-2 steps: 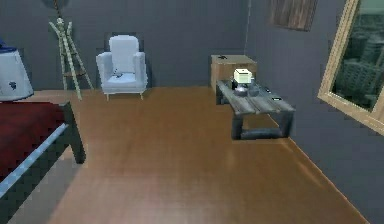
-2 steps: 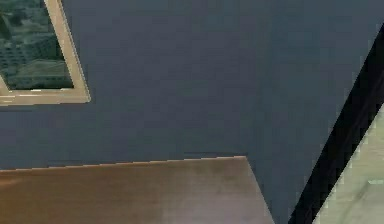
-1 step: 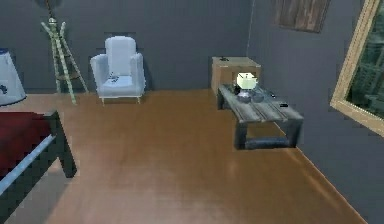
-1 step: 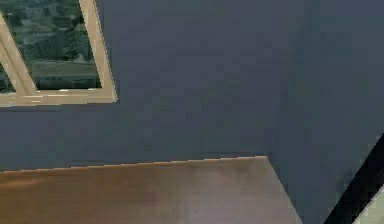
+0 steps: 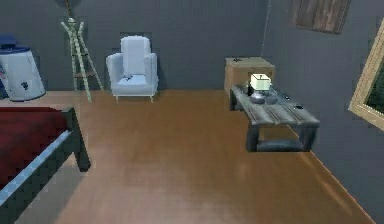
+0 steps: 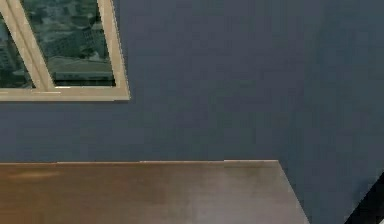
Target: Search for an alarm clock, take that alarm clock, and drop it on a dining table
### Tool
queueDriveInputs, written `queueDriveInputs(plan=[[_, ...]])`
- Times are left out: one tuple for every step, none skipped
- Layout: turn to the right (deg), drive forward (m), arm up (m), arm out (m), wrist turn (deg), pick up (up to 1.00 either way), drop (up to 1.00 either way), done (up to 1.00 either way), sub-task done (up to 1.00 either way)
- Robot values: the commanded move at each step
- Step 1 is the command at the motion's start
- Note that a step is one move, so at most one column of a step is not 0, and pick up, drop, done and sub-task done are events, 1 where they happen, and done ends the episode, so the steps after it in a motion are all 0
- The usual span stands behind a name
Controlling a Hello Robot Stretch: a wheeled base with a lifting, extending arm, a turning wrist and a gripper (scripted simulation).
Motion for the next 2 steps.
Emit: queueDriveInputs(plan=[[0.0,1.00,0.00,0.00,0.0,0.00,0.00,0.00,0.00],[0.0,1.00,0.00,0.00,0.0,0.00,0.00,0.00,0.00]])
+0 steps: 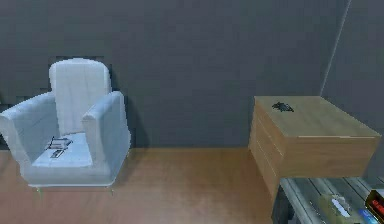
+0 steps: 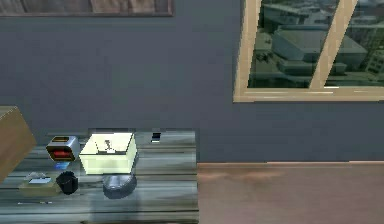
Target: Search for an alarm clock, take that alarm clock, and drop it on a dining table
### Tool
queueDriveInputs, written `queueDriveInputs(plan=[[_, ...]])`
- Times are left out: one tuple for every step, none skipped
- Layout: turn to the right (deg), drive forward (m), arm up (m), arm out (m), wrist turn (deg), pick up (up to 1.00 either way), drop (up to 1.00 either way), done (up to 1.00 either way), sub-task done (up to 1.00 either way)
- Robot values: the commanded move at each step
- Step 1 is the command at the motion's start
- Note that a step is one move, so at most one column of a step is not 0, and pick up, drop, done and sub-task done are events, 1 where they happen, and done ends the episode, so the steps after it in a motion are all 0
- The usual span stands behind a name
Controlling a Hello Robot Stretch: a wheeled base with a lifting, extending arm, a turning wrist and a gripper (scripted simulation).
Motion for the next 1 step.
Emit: queueDriveInputs(plan=[[-3.0,0.00,0.00,0.00,0.0,0.00,0.00,0.00,0.00]])
